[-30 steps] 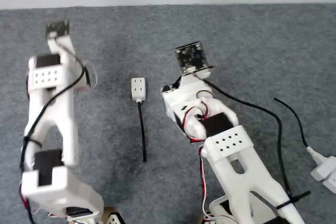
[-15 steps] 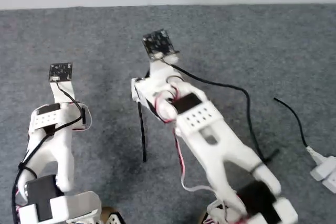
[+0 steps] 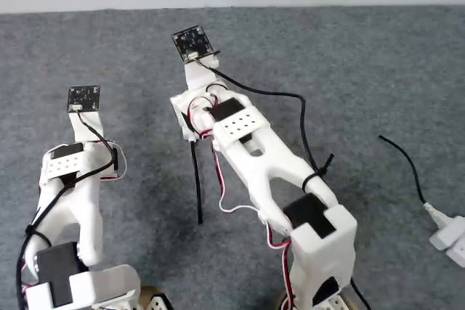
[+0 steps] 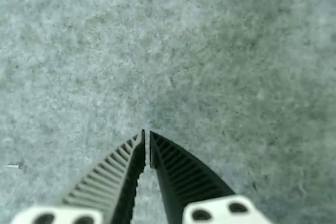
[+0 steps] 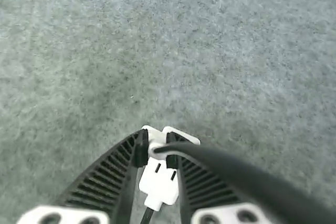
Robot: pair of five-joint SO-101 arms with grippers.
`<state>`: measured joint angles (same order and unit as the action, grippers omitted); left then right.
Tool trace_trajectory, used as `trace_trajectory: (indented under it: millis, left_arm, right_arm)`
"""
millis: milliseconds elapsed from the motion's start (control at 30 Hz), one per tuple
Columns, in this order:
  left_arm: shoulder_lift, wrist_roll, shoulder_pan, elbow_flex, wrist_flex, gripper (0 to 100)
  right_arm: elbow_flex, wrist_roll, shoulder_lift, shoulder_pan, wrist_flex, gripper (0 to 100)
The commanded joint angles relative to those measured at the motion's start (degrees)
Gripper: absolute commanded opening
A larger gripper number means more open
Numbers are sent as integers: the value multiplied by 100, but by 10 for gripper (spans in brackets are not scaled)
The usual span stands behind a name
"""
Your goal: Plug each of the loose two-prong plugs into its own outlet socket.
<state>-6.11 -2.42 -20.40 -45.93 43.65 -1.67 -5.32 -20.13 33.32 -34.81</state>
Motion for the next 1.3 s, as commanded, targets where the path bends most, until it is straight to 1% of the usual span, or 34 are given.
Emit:
trace_trajectory:
  millis: [0,300,400,600,967,1267]
  left_arm:
    - [-132,-53,-35,110,-123,19]
    - [-132,-53,-35,110,-123,19]
    - [-132,-53,-35,110,-114,19]
    - [-132,-53,-35,110,-114,19]
    - [-132,-53,-35,110,-105,19]
    - [-132,-53,-53,110,-105,19]
  right_arm:
    - [-448,-35,-13,-224,-57,8]
    - [-457,-26,-75,-242,-224,8]
    - [-457,123,-84,-251,-207,8]
    - [-440,167,-101,-251,-207,8]
    - [-826,325,-646,-251,-277,8]
    - [-818,334,-716,4,-1112,8]
